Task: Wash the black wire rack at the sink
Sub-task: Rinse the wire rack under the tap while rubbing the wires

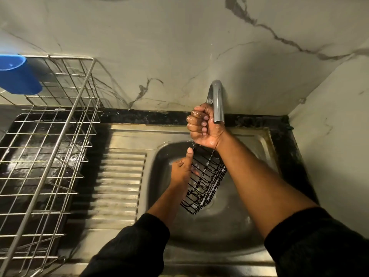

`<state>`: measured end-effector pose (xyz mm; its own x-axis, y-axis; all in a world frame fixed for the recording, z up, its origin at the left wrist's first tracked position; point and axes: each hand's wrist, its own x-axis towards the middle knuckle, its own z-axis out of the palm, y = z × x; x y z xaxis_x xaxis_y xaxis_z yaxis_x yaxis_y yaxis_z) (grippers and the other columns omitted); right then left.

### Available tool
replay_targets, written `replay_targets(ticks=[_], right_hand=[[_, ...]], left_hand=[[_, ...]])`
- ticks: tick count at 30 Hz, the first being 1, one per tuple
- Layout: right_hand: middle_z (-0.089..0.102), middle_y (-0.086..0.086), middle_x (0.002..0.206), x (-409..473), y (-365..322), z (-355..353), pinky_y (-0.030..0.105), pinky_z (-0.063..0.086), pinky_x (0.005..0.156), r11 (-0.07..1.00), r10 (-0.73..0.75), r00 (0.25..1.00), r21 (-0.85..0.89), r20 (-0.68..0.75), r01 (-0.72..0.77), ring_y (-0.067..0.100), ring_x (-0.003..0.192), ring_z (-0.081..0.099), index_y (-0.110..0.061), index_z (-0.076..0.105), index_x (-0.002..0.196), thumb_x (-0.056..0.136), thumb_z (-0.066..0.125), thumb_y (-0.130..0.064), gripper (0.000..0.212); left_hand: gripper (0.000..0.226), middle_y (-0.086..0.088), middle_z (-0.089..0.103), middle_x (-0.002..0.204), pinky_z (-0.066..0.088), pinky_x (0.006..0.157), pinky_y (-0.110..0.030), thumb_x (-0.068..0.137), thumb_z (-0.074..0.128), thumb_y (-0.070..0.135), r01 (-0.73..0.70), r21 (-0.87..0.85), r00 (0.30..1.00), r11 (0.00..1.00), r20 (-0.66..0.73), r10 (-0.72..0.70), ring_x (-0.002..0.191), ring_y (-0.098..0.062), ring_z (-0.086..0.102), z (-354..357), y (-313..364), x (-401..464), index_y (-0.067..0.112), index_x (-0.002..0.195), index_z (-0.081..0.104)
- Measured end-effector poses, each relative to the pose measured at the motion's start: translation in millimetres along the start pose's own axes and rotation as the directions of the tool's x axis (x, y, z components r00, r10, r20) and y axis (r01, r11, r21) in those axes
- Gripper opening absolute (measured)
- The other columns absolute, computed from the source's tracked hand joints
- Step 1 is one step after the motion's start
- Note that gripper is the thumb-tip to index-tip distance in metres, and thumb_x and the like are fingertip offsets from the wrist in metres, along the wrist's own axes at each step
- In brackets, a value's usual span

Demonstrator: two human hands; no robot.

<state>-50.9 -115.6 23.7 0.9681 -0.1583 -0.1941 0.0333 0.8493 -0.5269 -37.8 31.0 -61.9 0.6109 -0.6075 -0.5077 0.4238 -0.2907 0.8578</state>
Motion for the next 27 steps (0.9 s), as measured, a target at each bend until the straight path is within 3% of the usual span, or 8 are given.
replay_targets(ticks=[7,11,15,17,19,21,24,27], right_hand=[[0.033,-0.006,0.041,-1.3,-12.3,-6.0,0.016,0.016,0.032,0.99,-0.113,0.983,-0.105,-0.145,0.098,0.006,0.031,0.025,-0.021,0.043,0.046,0.1,0.033,-0.023,0.055],[0.044,-0.007,0.053,-11.0,3.6,-3.2,0.018,0.026,0.038,0.864,-0.408,0.785,-0.473,-0.465,0.169,0.005,0.041,0.035,-0.021,0.053,0.066,0.104,0.047,-0.034,0.04],[0.066,0.001,0.1,-34.0,34.6,1.8,0.029,0.053,0.081,0.184,-0.585,0.796,-0.981,-0.157,-0.058,0.013,0.091,0.065,-0.025,0.066,0.097,0.103,0.051,-0.022,0.016],[0.053,0.004,0.141,-50.6,50.5,-1.8,0.035,0.039,0.11,-0.331,-0.444,0.895,-0.92,-0.047,-0.212,0.02,0.129,0.051,-0.02,0.058,0.134,0.104,0.044,-0.03,0.034],[0.016,-0.001,0.166,-67.0,54.8,-12.4,0.039,0.014,0.124,-0.602,-0.331,0.937,-0.739,-0.112,-0.301,0.018,0.152,0.018,-0.022,0.023,0.157,0.106,0.029,-0.044,0.056],[0.004,-0.001,0.167,-78.4,44.2,-18.8,0.046,0.017,0.122,-0.524,-0.329,0.898,-0.735,-0.292,-0.431,0.021,0.152,0.013,-0.028,0.004,0.159,0.105,0.021,-0.051,0.062],[0.047,0.014,0.148,-76.0,27.3,-15.6,0.044,0.043,0.102,-0.279,-0.465,0.789,-0.779,-0.401,-0.561,0.033,0.134,0.048,-0.019,0.033,0.149,0.105,0.023,-0.049,0.054],[0.048,0.004,0.148,-71.6,33.4,-0.1,0.042,0.038,0.109,-0.464,-0.401,0.892,-0.793,-0.209,-0.395,0.023,0.137,0.042,-0.021,0.046,0.144,0.106,0.028,-0.043,0.047]], left_hand=[[0.068,-0.013,0.058,0.054,0.048,0.069,-0.031,0.095,0.055,0.061,-0.01,0.001,0.999,1.0,0.04,0.01,0.046,-0.015,0.055,1.4,2.2,13.3,-0.002,0.07,0.061],[0.062,-0.002,0.052,0.043,0.043,0.058,-0.027,0.097,0.056,0.057,-0.014,0.047,1.0,0.999,0.024,0.013,0.045,-0.016,0.051,9.0,2.6,10.9,0.013,0.054,0.045],[0.058,0.0,0.049,0.043,0.043,0.061,-0.03,0.097,0.058,0.054,-0.036,0.057,0.999,0.998,0.007,0.036,0.042,-0.015,0.047,9.5,-1.5,11.6,0.016,0.054,0.048],[0.057,-0.003,0.056,0.049,0.043,0.058,-0.029,0.096,0.056,0.058,-0.009,0.031,1.0,0.999,0.011,0.009,0.042,-0.013,0.047,3.7,-1.8,11.8,0.009,0.067,0.06],[0.058,-0.005,0.061,0.053,0.046,0.06,-0.03,0.095,0.053,0.063,0.01,0.036,1.0,0.999,0.026,-0.011,0.043,-0.012,0.052,-0.4,2.8,6.4,0.01,0.073,0.065],[0.062,-0.003,0.065,0.053,0.052,0.073,-0.036,0.093,0.047,0.072,-0.024,0.185,0.999,0.982,0.037,0.017,0.05,-0.014,0.061,1.1,5.6,-0.6,0.019,0.068,0.065],[0.07,0.001,0.068,0.055,0.053,0.078,-0.035,0.091,0.035,0.08,-0.089,0.51,0.994,0.856,-0.011,0.11,0.066,-0.016,0.069,7.2,16.3,-9.6,0.019,0.068,0.063],[0.068,0.001,0.066,0.051,0.057,0.08,-0.046,0.095,0.036,0.073,-0.11,0.431,0.994,0.895,0.038,0.104,0.061,-0.017,0.067,9.6,21.9,-8.1,0.017,0.066,0.061]])
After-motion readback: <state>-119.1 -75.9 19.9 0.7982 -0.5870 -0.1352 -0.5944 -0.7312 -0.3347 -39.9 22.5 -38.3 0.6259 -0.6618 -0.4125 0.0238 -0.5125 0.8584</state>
